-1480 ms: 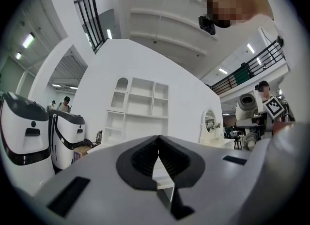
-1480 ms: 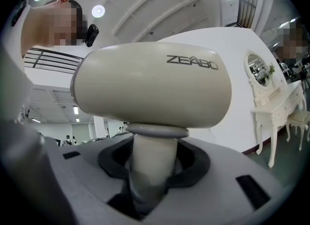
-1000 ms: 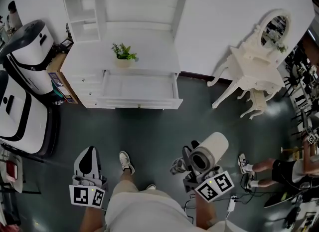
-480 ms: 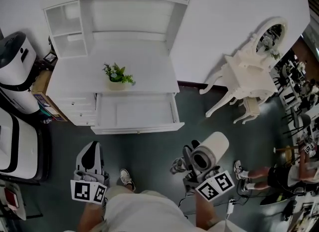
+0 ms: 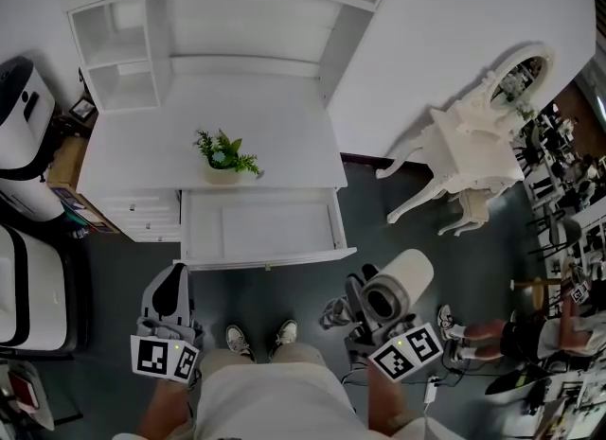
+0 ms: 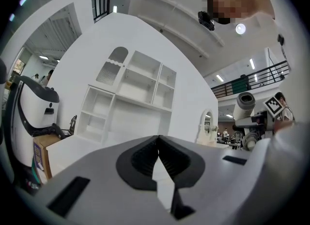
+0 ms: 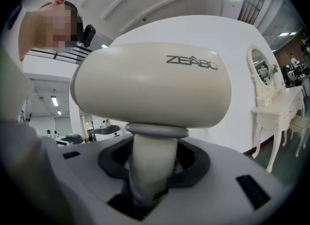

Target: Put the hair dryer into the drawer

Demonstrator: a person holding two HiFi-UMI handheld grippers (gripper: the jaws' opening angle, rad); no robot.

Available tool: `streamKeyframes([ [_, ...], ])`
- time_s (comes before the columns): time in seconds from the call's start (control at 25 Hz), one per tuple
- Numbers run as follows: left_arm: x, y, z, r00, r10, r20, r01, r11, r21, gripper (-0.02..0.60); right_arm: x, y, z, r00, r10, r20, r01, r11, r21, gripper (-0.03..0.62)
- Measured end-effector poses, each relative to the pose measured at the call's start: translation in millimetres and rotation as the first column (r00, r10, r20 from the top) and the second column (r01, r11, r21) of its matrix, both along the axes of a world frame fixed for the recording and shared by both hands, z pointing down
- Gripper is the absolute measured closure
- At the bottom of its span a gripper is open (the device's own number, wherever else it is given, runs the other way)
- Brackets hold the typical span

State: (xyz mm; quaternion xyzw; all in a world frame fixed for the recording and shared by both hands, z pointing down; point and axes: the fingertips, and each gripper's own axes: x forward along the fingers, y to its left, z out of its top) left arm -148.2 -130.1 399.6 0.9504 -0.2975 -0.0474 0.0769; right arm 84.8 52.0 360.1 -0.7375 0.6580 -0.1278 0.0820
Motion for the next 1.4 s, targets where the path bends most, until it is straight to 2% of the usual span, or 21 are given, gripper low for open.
streamKeyframes([
  [0.24, 33, -13, -2, 1.000, 0.006, 0.012, -0.007, 1.000, 0.025, 0.565, 25, -19, 7, 1.000, -0.019, 0.002, 0.019, 1.000, 0.014, 0.421],
  [0.52, 78, -19, -19, 0.999, -0.031, 0.023, 0.029, 0.997, 0.071, 0.565, 81, -46, 6, 0.996, -0.078, -0.031, 0.079, 0.997, 0.025, 0.421],
  [0.76, 101, -22, -24, 0.997, -0.077, 0.022, 0.075, 0.994, 0.079, 0.565, 111, -70, 14, 0.989, -0.138, -0.046, 0.138, 0.990, 0.005, 0.421],
  [1.12, 97, -31, -15, 0.985, -0.165, 0.046, 0.162, 0.985, 0.059, 0.565, 106, -117, 62, 0.957, -0.284, -0.065, 0.277, 0.956, -0.095, 0.421],
  [1.4, 95, -34, -11, 0.979, -0.192, 0.063, 0.189, 0.981, 0.042, 0.565, 93, -149, 109, 0.921, -0.386, -0.062, 0.366, 0.907, -0.207, 0.421],
])
